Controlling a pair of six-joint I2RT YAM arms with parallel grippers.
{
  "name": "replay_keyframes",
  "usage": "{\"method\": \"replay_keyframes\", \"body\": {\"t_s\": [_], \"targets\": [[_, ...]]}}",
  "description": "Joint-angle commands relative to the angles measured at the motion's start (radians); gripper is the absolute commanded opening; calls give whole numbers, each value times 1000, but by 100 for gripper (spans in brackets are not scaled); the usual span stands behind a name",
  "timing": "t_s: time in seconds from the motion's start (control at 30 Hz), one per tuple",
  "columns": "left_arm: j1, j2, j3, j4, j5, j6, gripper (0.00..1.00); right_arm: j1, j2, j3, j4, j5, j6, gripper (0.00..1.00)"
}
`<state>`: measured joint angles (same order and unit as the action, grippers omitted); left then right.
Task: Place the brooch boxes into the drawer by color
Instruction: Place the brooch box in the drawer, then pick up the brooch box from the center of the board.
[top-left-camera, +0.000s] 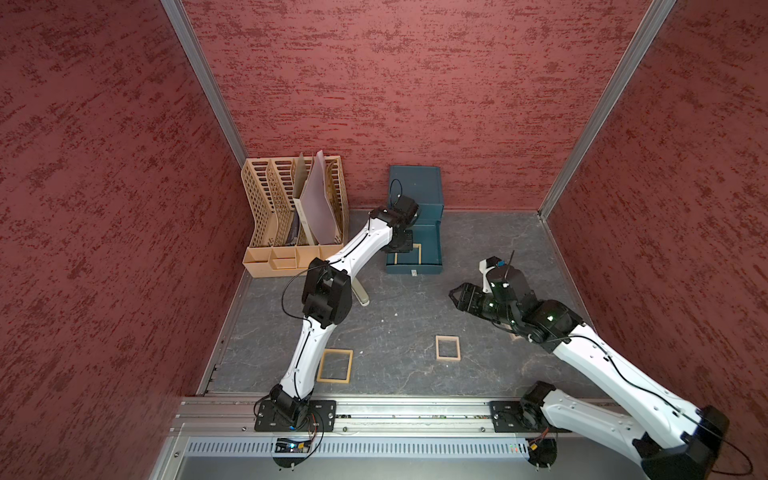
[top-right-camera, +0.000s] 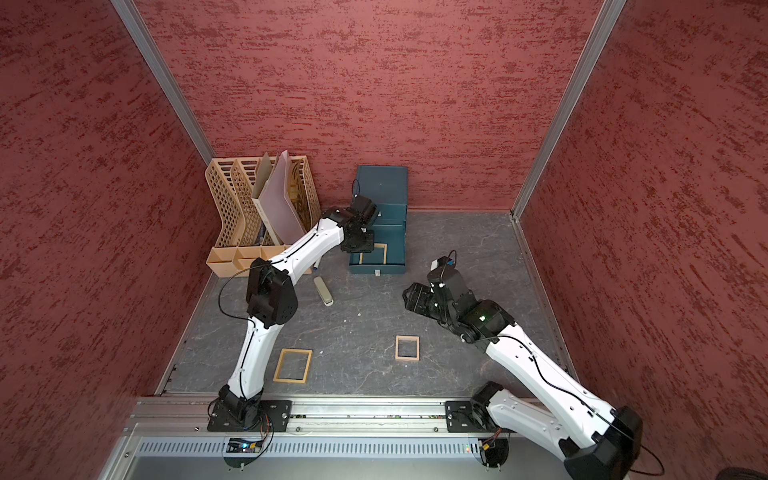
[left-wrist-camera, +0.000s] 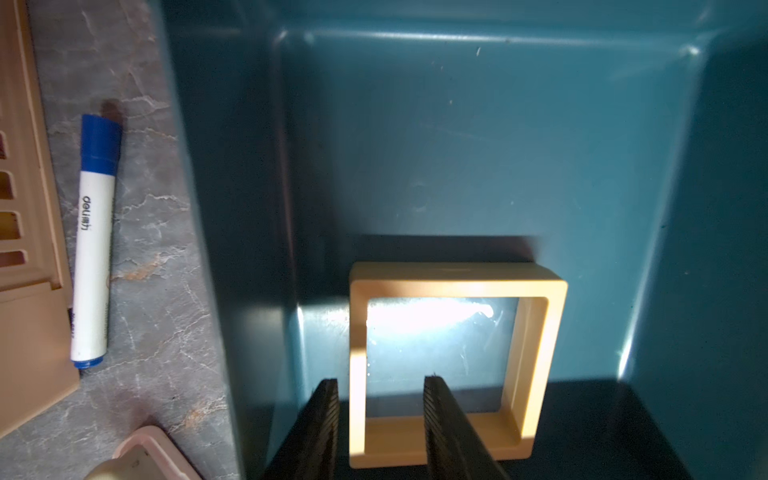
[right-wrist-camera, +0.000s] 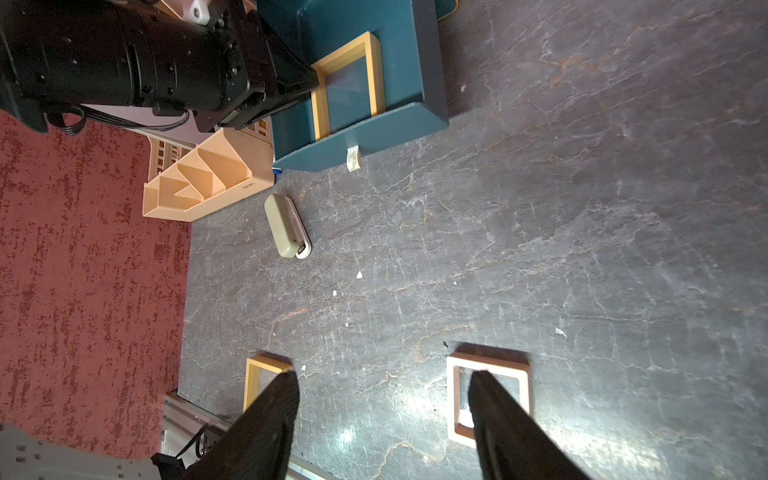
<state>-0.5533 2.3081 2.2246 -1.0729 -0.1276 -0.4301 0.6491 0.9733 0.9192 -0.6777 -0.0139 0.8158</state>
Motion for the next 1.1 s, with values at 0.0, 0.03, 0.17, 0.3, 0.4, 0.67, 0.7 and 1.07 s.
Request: {"method": "replay_keyframes", "body": {"t_s": [0.0,0.03,0.17,0.3,0.4,0.67,0.7,1.07], "targets": [[-9,-83,22,13,-37,-6,37,9,-19,18,0,19,5,70],[-12,-107,18,20,-42,-6,37,9,-19,17,1,20,6,70],[-13,-205,-28,53,-50,-21,39,9,-15,12,12,16,5,70],[-3,-284,-84,65,-37,-32,40,9,-10,11,24,11,5,70],[6,-348,-152,75,-39,-35,40,9,-4,14,27,9,-2,70],[44,-619,-538,199,-7,-57,40,9,5,5,45,-2,-4,70],[44,-658,-591,219,-4,-56,40,9,7,3,48,-5,-4,70],[49,-927,-918,205,-20,-146,37,9,17,-9,72,-18,-5,70]]}}
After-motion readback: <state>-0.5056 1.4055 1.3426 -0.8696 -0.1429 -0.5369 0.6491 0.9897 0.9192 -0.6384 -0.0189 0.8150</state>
